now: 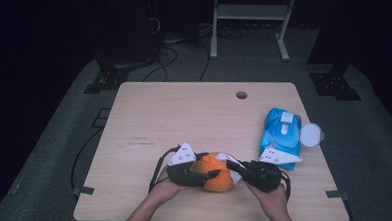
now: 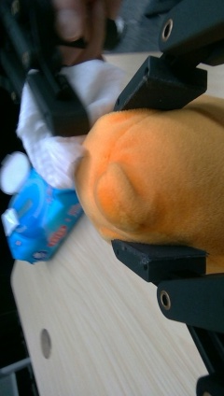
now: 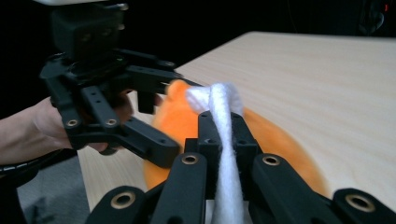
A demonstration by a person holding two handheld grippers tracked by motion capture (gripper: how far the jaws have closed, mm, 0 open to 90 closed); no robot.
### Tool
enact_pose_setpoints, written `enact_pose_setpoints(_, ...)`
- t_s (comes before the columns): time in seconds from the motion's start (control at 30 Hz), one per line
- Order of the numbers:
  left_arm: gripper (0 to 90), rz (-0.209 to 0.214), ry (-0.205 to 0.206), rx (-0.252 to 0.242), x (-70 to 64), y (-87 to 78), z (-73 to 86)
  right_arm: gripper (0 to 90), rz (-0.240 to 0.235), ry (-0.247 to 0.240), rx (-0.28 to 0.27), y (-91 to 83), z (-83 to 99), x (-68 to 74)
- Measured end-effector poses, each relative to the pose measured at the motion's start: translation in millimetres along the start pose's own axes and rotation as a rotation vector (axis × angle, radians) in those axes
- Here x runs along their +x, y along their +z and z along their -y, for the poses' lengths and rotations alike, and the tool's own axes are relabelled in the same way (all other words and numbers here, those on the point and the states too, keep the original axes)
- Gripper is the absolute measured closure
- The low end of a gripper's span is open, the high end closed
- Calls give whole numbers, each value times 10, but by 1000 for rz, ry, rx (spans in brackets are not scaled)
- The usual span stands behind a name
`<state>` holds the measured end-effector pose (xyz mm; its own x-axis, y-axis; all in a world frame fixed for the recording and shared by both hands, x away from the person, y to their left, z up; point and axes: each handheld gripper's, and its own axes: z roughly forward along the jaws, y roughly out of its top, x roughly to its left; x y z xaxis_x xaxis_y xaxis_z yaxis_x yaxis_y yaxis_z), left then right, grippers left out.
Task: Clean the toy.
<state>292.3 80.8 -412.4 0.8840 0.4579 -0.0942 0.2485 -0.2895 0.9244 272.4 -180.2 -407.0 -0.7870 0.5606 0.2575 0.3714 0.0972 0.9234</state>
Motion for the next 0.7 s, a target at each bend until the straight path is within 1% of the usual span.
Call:
enact_pose_setpoints(0.03,350,-3,3,-6,-10,-17,-20,856,5,-18,-4,6,-15,28)
enact_pose_setpoints(0.07,350,-8,6,-12,-17,-29,-32,856,-1,-4,-12,0,-17,19)
enact_pose_setpoints(0.1,349,-11,13,-5,-22,-30,-34,857,-7,13,-14,-7,-9,-6)
enact_pose_setpoints(0.17,333,-18,26,28,-23,14,4,856,8,17,7,6,33,-42)
enact_pose_setpoints(0.2,303,-12,25,47,-8,43,36,856,17,21,26,29,72,-59)
enact_pose_setpoints(0.23,262,11,13,53,24,57,66,856,22,27,48,61,123,-77)
enact_pose_setpoints(0.27,220,10,16,56,48,47,70,856,19,47,58,98,186,-108)
enact_pose_setpoints(0.3,191,11,18,53,74,22,71,856,14,61,59,111,213,-125)
enact_pose_setpoints(0.33,167,23,23,52,106,-12,72,856,11,67,60,123,226,-135)
enact_pose_setpoints(0.37,145,45,17,48,140,-41,85,857,15,60,64,126,218,-131)
enact_pose_setpoints(0.4,117,61,12,57,181,-65,107,856,24,48,66,129,206,-124)
enact_pose_setpoints(0.43,94,66,1,66,237,-84,149,856,33,41,70,124,204,-124)
enact_pose_setpoints(0.47,88,73,-7,70,274,-89,178,856,43,44,67,113,214,-142)
enact_pose_setpoints(0.53,88,94,-35,91,336,-71,253,856,55,65,63,90,228,-188)
enact_pose_setpoints(0.57,94,112,-38,105,341,-53,275,856,56,75,60,77,229,-209)
enact_pose_setpoints(0.6,151,117,-20,107,323,-48,279,856,52,84,59,70,224,-210)
enact_pose_setpoints(0.63,219,98,0,111,293,-51,262,857,46,86,58,70,214,-194)
enact_pose_setpoints(0.67,275,84,5,110,271,-62,226,857,42,84,51,68,195,-165)
enact_pose_setpoints(0.7,321,74,10,95,253,-91,183,857,37,81,39,53,161,-135)
